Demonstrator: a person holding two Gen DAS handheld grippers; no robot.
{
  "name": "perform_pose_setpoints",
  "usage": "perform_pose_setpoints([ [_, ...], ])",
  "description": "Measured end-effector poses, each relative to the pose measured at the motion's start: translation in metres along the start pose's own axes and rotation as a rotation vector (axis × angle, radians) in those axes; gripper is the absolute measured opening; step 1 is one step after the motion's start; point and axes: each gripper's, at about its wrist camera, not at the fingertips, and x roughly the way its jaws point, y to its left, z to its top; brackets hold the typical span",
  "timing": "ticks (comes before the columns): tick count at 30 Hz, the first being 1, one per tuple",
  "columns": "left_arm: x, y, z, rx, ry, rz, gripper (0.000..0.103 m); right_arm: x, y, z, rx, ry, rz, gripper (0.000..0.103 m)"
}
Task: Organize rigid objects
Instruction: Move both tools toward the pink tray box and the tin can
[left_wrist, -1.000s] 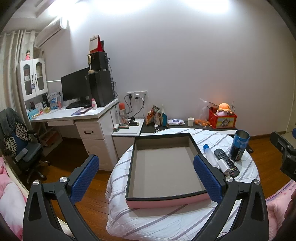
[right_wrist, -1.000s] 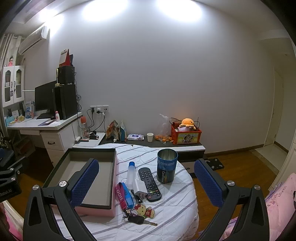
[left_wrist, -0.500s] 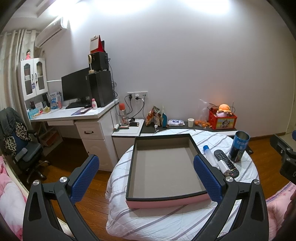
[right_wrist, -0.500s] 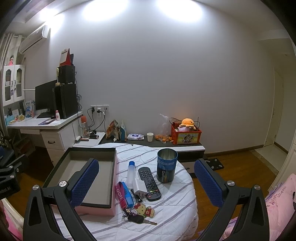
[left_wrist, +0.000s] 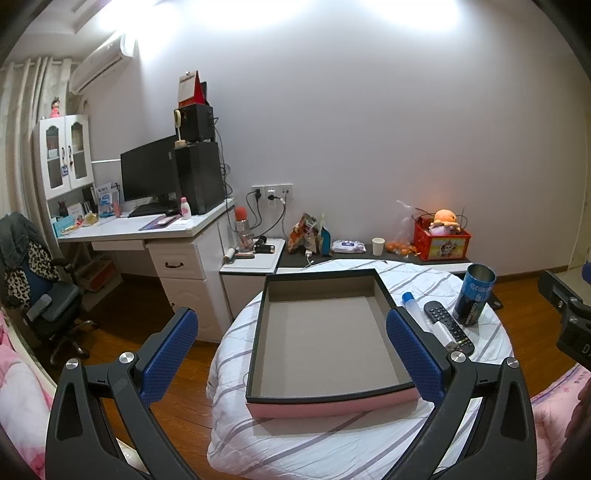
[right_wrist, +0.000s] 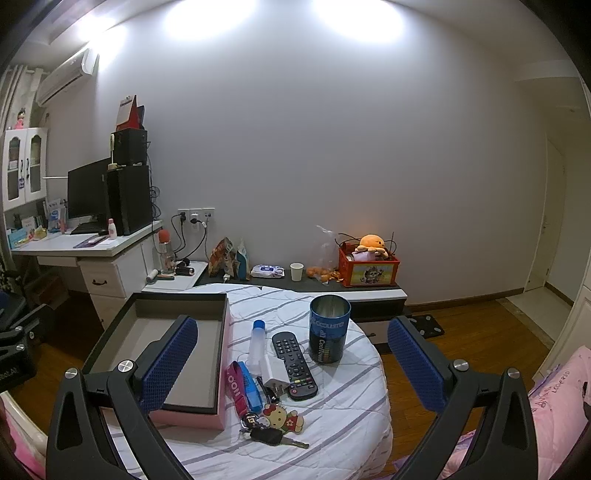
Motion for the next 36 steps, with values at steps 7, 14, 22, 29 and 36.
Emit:
perform_pose_setpoints([
  [7, 0.004, -0.005, 0.002, -0.009, -0.007, -0.008, 0.103, 0.003, -0.004, 0.001, 0.008, 0.003, -0.004, 0.103],
  [14, 0.007, -0.007, 0.003, -0.022, -0.018, -0.012, 0.103, 0.007, -0.011, 0.0, 0.018, 0.006, -0.01, 0.103],
  [22, 0.012, -0.015, 0.007, 0.009, -0.011, -0.007, 0.103, 0.015, -0.016, 0.006, 0.008, -0.001, -0.018, 0.103],
  [29, 0.025, -0.023, 0.017, 0.029, -0.004, -0.007, 0.103, 0.029, -0.017, 0.017, -0.01, 0.0, -0.019, 0.103],
  [36, 0.04, -0.031, 0.029, 0.038, -0.001, -0.005, 0.103, 0.044, -0.021, 0.028, -0.017, -0.006, -0.023, 0.103],
])
